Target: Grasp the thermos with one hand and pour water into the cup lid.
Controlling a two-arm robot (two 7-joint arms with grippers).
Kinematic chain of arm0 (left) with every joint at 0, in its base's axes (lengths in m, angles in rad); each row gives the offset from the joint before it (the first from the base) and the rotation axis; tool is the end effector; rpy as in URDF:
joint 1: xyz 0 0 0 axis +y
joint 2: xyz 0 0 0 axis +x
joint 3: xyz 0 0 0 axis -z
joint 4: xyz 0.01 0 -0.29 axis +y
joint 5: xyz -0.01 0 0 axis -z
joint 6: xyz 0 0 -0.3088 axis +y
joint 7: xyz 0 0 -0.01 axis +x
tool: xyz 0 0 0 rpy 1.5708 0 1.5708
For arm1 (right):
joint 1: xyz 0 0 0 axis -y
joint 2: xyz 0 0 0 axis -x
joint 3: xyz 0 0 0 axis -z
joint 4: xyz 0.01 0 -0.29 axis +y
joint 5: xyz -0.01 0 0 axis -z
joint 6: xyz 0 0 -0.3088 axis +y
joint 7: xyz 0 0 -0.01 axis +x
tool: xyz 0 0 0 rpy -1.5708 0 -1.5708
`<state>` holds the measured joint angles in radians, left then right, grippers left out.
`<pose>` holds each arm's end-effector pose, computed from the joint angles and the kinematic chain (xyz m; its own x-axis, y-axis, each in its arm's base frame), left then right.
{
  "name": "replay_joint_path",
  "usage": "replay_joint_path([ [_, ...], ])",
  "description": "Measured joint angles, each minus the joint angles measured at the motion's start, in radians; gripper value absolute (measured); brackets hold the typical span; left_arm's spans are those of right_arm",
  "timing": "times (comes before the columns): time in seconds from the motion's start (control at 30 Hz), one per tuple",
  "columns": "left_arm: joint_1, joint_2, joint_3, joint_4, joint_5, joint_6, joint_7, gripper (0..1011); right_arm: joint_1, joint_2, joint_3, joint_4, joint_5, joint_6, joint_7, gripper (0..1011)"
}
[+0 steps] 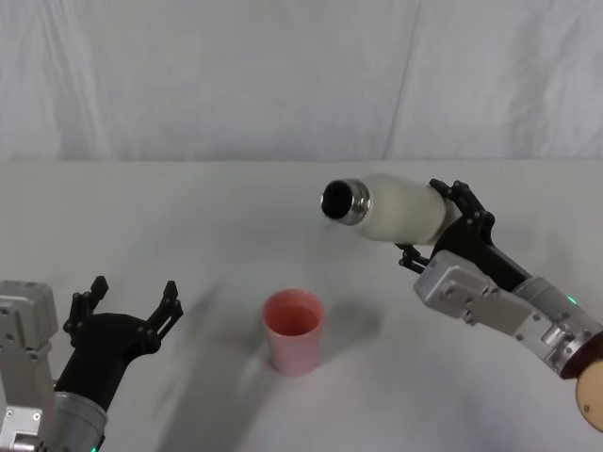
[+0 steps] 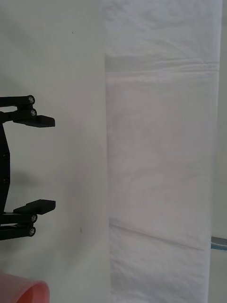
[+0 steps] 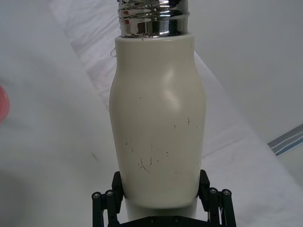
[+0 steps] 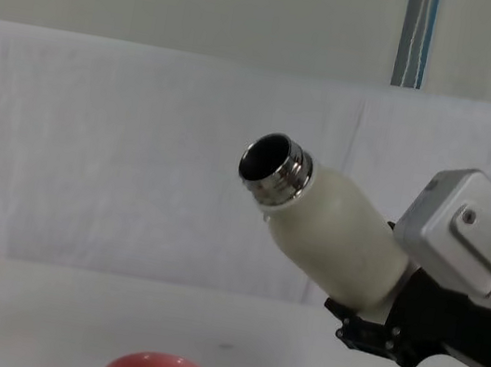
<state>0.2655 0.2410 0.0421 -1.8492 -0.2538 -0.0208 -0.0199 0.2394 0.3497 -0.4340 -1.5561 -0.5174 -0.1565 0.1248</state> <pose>0.2530 0.0376 -0.2852 0.1245 0.9917 -0.0326 -0.9921 0.1240 -0.0176 0.3681 0.0265 -0.2525 0.2922 -0.5021 0.8140 0.8234 0.5650 0.0529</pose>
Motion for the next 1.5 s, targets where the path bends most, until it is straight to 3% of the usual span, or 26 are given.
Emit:
replay_joint_path([
  [0.13, 0.0, 0.0, 0.0, 0.0, 0.0, 0.0, 0.0, 1001, -0.005, -0.01, 0.014, -0.002, 0.041, 0.0, 0.019, 952],
  [0.63, 0.0, 0.0, 0.0, 0.0, 0.0, 0.0, 0.0, 1001, -0.021, -0.06, 0.104, -0.005, 0.303, 0.011, 0.123, 952],
  [0.93, 0.0, 0.0, 0.0, 0.0, 0.0, 0.0, 0.0, 1001, -0.021, -0.081, 0.153, 0.004, 0.47, 0.062, 0.184, 952],
  [1.5, 0.0, 0.0, 0.0, 0.0, 0.0, 0.0, 0.0, 1001, -0.024, -0.094, 0.202, 0.016, 0.701, 0.165, 0.236, 952],
])
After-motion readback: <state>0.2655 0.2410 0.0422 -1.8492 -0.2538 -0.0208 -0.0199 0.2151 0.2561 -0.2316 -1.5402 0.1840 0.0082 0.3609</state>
